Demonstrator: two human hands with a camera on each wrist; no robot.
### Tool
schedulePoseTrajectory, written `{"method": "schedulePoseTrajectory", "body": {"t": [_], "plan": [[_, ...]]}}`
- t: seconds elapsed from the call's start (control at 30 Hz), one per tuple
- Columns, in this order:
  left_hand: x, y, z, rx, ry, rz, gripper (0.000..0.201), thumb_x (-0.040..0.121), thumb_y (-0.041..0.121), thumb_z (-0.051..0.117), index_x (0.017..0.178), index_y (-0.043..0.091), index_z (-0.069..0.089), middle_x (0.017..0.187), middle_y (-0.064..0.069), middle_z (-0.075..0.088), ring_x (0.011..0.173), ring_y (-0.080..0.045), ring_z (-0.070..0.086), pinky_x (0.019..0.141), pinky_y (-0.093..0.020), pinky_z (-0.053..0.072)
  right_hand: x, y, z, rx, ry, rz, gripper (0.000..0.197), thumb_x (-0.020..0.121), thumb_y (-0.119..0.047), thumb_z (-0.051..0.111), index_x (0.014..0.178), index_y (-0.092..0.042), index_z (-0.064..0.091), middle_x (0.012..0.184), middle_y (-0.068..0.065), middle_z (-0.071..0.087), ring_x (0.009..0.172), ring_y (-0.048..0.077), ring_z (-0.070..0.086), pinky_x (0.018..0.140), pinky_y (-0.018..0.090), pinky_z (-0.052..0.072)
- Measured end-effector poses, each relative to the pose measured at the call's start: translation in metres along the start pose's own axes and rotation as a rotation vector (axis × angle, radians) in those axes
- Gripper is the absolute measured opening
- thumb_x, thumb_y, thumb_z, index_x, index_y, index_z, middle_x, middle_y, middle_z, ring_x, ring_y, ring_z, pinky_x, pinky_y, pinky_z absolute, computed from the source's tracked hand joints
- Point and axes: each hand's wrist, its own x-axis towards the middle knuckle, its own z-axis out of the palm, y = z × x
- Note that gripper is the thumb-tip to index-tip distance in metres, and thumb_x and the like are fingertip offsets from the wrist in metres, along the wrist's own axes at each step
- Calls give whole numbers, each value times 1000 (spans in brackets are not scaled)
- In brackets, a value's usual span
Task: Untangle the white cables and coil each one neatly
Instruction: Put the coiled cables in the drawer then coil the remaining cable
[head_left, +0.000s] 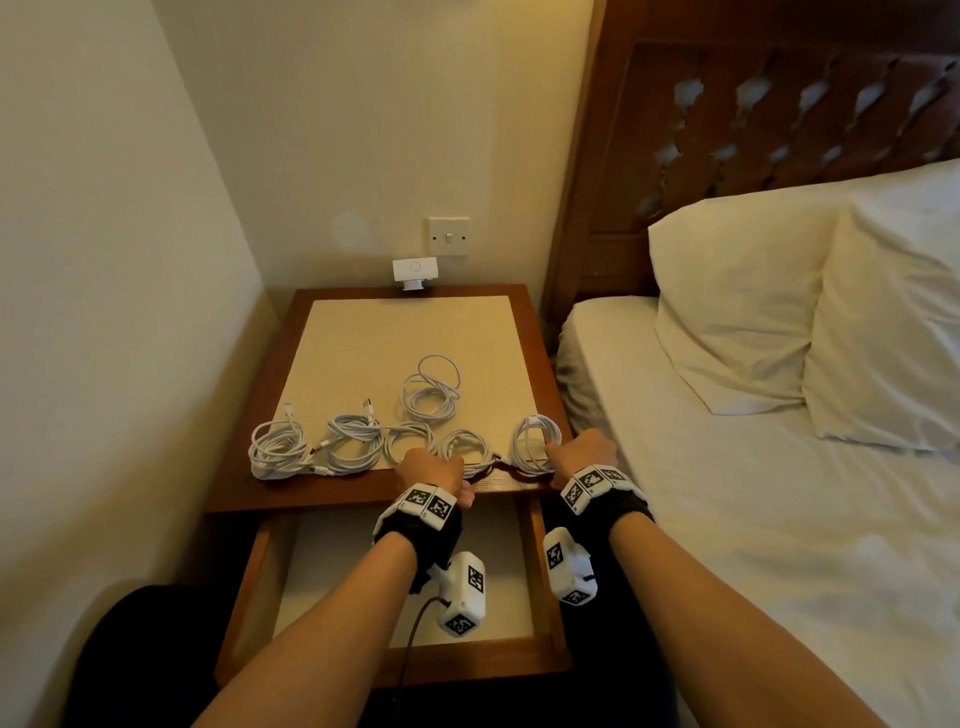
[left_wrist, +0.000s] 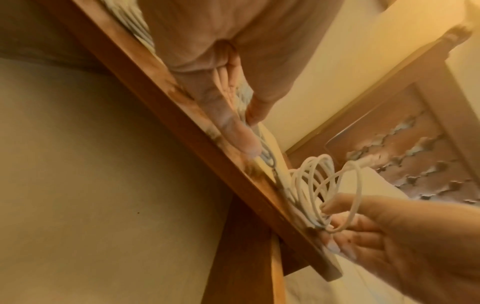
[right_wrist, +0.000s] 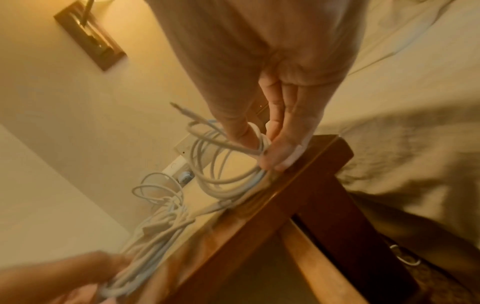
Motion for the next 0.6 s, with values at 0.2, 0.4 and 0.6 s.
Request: {"method": "schedulePoseTrajectory", "body": {"t": [0.2,0.4,0.6], "plan": [[-67,5,-50,61,-135,84,26,90,6,64,70,-10,58,54,-20,61,38,-25,59,37,-27,49,-26,7,-28,104,-75,-41,33,86,-39,68,71,-9,66,66,6,70,58,16,67,63,29,55],[-81,-21,-131,268,-197,-5,21,88,3,67,73,-11,63,59,-22,61,39,-23,56,39,-24,48,-77,5,-33,349,-302,-88,11,84,-10,71,86,-4,63,73,12,69,56,21,68,62,36,61],[-24,-59,-173,389,-70,-165,10,75,-7,63,71,-10,54,49,-18,54,46,-27,54,53,-31,46,-116,-13,33,26,-793,-88,8,89,-4,62,94,1,68,74,12,70,56,15,69,59,24,58]]}}
